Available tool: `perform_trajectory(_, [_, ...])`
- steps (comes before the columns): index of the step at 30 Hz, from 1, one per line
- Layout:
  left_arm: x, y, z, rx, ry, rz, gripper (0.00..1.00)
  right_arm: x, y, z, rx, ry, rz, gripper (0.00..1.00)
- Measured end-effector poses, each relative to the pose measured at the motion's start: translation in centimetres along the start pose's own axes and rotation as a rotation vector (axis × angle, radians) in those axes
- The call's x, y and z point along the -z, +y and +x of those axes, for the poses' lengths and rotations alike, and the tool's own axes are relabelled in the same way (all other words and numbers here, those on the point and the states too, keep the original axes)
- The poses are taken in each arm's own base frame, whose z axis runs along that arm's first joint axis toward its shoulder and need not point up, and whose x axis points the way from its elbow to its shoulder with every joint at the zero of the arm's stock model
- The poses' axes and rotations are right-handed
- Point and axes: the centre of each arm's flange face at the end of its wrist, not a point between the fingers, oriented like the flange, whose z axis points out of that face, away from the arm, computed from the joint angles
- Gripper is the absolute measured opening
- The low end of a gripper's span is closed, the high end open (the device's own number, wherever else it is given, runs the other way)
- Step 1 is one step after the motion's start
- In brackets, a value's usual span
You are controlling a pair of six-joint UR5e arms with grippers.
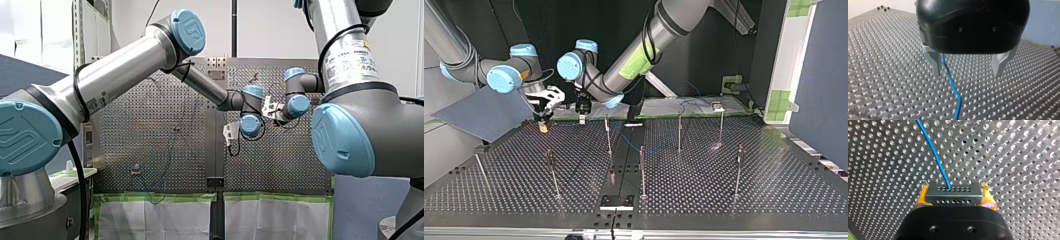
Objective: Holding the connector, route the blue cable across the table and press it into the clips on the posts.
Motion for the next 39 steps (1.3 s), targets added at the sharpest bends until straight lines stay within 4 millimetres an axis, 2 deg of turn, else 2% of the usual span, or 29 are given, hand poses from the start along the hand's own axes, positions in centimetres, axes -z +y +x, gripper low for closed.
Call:
perform_trajectory(9, [-2.5, 0.6, -1.9, 0.039, -0.063, -0.010, 1.00, 0.0, -0.1, 0.0, 0.000, 0.001, 0.006, 0.00])
perform_trajectory(21, [-3.9, 0.6, 1.3, 0.026, -0.010, -0.007, 1.00, 0.0, -0.1, 0.1, 0.000, 0.001, 0.006, 0.00])
perform_trajectory(23, [-4.0, 0.5, 1.2, 0.028, -0.013, -0.015, 0.78, 0.0, -0.1, 0.1, 0.000, 0.002, 0.007, 0.00])
perform_trajectory(24, [-4.1, 0.4, 1.1, 0.029, -0.015, -0.018, 0.78, -0.1, -0.1, 0.1, 0.000, 0.003, 0.007, 0.00])
perform_trajectory(26, [-4.1, 0.3, 0.9, 0.030, -0.017, -0.021, 0.52, -0.1, -0.1, 0.1, 0.001, 0.004, 0.007, 0.00])
perform_trajectory(27, [-4.1, 0.2, 0.8, 0.030, -0.018, -0.022, 0.52, -0.1, -0.1, 0.1, 0.001, 0.004, 0.007, 0.00])
perform_trajectory(28, [-4.0, 0.1, 0.8, 0.030, -0.019, -0.022, 0.28, -0.1, -0.1, 0.1, 0.001, 0.004, 0.007, 0.00])
perform_trajectory(29, [-4.0, 0.1, 0.7, 0.030, -0.019, -0.022, 0.15, -0.1, -0.1, 0.1, 0.001, 0.004, 0.007, 0.00])
perform_trajectory(30, [-3.9, 0.0, 0.7, 0.030, -0.019, -0.021, 0.15, -0.1, -0.1, 0.1, 0.001, 0.004, 0.007, 0.00])
perform_trajectory(31, [-3.9, -0.1, 0.7, 0.029, -0.018, -0.021, 0.04, -0.1, -0.1, 0.1, 0.001, 0.004, 0.007, 0.00])
perform_trajectory(32, [-3.9, -0.1, 0.7, 0.028, -0.016, -0.021, 0.00, -0.1, -0.1, 0.1, 0.001, 0.004, 0.007, 0.00])
perform_trajectory(39, [-3.6, -0.2, 0.7, 0.018, -0.001, -0.023, 0.00, -0.1, -0.1, 0.3, 0.001, 0.008, 0.009, 0.00])
